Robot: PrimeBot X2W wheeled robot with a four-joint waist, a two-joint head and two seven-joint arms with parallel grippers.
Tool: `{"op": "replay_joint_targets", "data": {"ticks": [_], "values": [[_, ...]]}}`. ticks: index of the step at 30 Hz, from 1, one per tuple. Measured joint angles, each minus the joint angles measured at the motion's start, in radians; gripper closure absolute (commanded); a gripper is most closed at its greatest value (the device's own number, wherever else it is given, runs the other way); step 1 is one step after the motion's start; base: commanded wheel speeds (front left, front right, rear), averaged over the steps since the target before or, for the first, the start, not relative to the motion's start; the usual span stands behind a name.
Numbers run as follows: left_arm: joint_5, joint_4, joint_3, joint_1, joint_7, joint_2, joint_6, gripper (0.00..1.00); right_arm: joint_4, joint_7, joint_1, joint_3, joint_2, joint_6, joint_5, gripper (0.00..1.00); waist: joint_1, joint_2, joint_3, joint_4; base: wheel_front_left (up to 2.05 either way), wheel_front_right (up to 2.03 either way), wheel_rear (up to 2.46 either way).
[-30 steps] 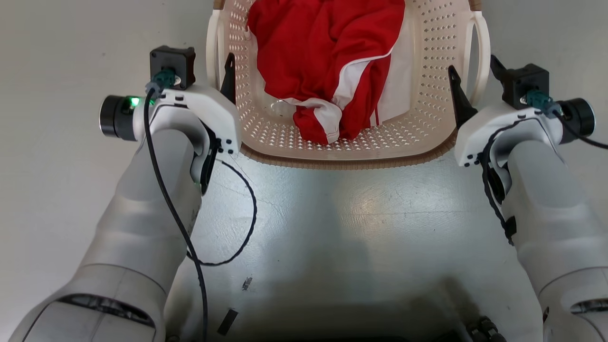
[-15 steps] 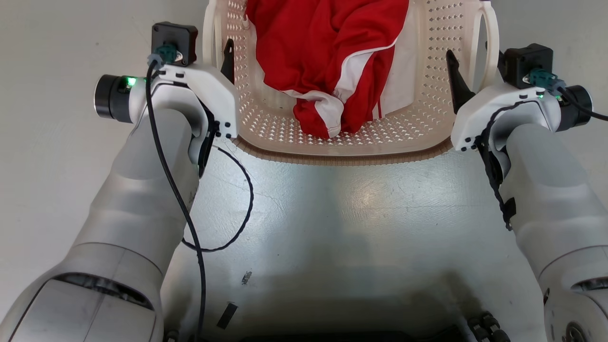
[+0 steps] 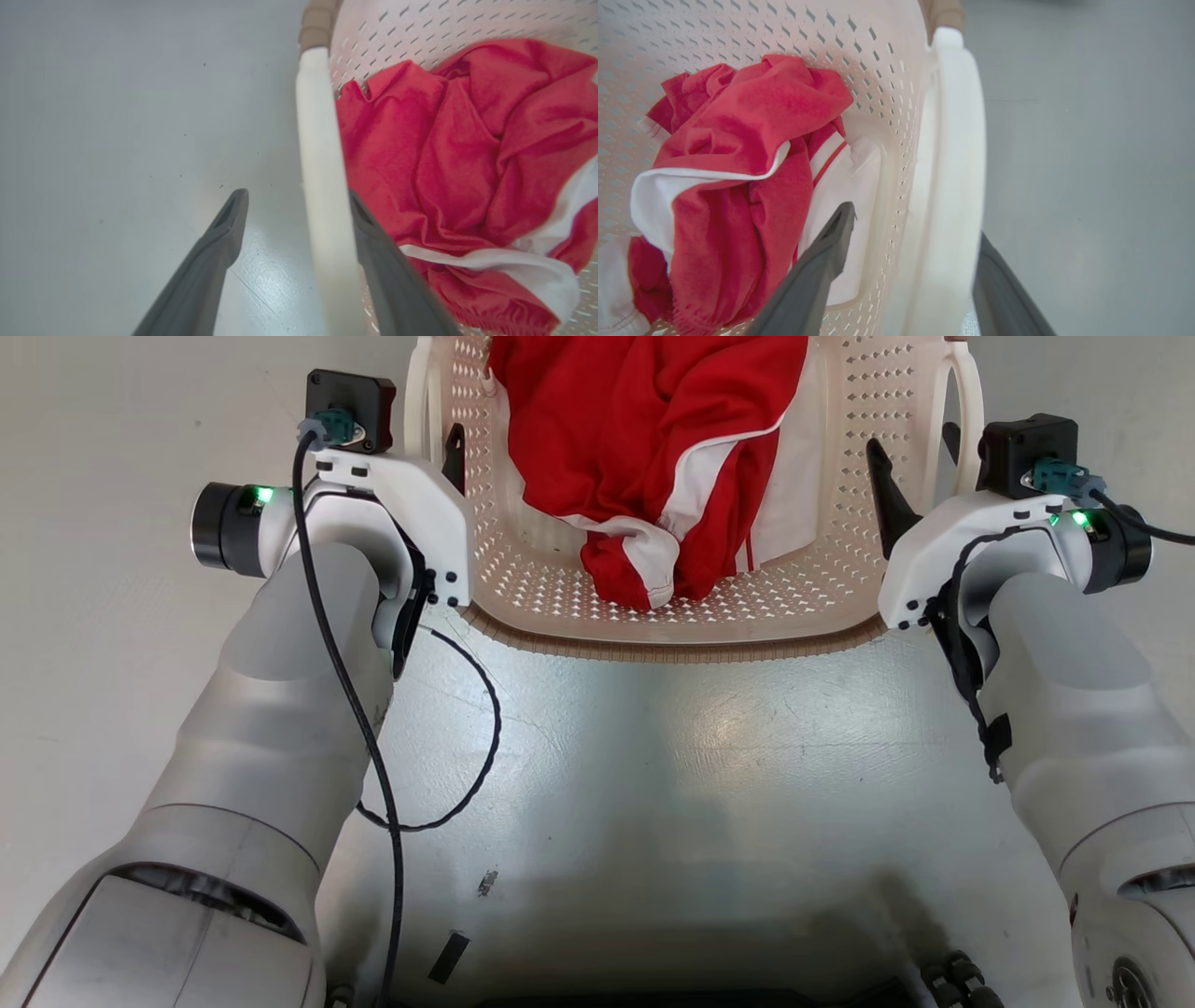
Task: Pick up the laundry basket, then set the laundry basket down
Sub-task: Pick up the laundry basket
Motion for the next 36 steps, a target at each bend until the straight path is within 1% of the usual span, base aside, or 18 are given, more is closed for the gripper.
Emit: {"op": "replay_joint_targets", "data": {"ticks": [21,36], "values": [[-0.066,0.01,-0.089,-0.013,0.026,0.0,0.01,0.0,0.013,0.034,-0.02,-0.001,0.0,0.0,0.003,0.0,0.0,0.0,-0.016,-0.004,0.0,0.0,0.0],[-0.109,0.024,-0.135,-0.013,0.035,0.0,0.011,0.0,0.022,0.042,-0.02,0.029,0.0,0.0,0.03,0.0,-0.0001,0.0,-0.023,-0.016,0.0,0.0,0.0]]}}
